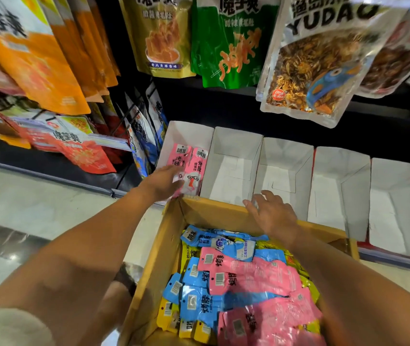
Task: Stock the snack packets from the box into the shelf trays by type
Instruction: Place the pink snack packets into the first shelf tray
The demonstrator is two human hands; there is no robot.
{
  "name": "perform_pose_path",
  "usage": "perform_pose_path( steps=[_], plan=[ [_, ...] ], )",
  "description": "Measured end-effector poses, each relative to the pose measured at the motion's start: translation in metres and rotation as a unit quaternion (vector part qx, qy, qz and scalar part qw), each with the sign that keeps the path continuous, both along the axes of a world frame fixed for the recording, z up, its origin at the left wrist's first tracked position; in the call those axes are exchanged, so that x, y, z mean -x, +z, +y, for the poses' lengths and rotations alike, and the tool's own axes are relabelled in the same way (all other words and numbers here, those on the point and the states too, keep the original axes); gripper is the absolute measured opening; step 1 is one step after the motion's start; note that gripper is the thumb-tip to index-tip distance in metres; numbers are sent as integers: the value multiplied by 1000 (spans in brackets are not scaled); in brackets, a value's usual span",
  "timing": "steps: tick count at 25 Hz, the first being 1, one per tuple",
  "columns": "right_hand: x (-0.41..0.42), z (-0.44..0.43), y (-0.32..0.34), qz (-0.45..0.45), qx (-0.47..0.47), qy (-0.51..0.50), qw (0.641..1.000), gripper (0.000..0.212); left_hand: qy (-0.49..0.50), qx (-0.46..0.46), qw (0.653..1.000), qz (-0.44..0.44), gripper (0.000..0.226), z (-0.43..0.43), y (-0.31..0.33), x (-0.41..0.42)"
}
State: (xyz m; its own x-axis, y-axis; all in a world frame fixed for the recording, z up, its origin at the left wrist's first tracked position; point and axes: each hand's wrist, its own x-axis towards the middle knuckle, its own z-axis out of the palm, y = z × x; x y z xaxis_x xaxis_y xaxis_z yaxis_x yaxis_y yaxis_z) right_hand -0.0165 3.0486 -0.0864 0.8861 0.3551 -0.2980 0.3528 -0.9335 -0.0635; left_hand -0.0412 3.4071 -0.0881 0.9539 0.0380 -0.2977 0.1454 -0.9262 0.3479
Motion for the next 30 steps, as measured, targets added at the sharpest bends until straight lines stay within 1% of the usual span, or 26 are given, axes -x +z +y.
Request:
perform_pose_path(
  steps=[2,4,7,10,11,15,18,20,23,26,28,30],
  plan=[
    [14,-1,12,11,-18,-4,1000,67,-12,-3,1000,-22,54,-14,20,29],
    [28,-8,19,12,-28,21,999,67,-11,-5,1000,-27,53,-32,32,57],
    [58,-20,34,7,-43,42,998,64,-37,-42,998,-35,53,-61,49,103],
    [95,-34,39,-6,-54,57,997,73,-82,-74,993,-45,57,-92,57,155],
    [107,-40,39,-2,-58,57,997,74,-83,-80,993,-38,57,-102,58,170],
    [156,-66,28,19,-47,78,996,57,-104,-94,990,16,54,-146,44,237],
    [187,-85,6,60,-29,98,993,55,-101,-64,991,60,56,-177,23,279],
    [203,-95,-8,95,-19,108,989,54,-96,-60,990,89,56,-191,9,301],
    [218,-102,-24,133,-3,124,983,53,-72,-57,990,107,53,-199,-3,321],
    [224,-98,-42,157,30,132,978,56,-53,-62,994,76,50,-199,-6,322],
    [225,-92,-50,152,46,139,977,59,-47,-64,995,63,51,-198,-8,320],
    [225,-85,-55,129,61,148,979,60,-47,-62,995,57,54,-197,-11,319]
  ],
)
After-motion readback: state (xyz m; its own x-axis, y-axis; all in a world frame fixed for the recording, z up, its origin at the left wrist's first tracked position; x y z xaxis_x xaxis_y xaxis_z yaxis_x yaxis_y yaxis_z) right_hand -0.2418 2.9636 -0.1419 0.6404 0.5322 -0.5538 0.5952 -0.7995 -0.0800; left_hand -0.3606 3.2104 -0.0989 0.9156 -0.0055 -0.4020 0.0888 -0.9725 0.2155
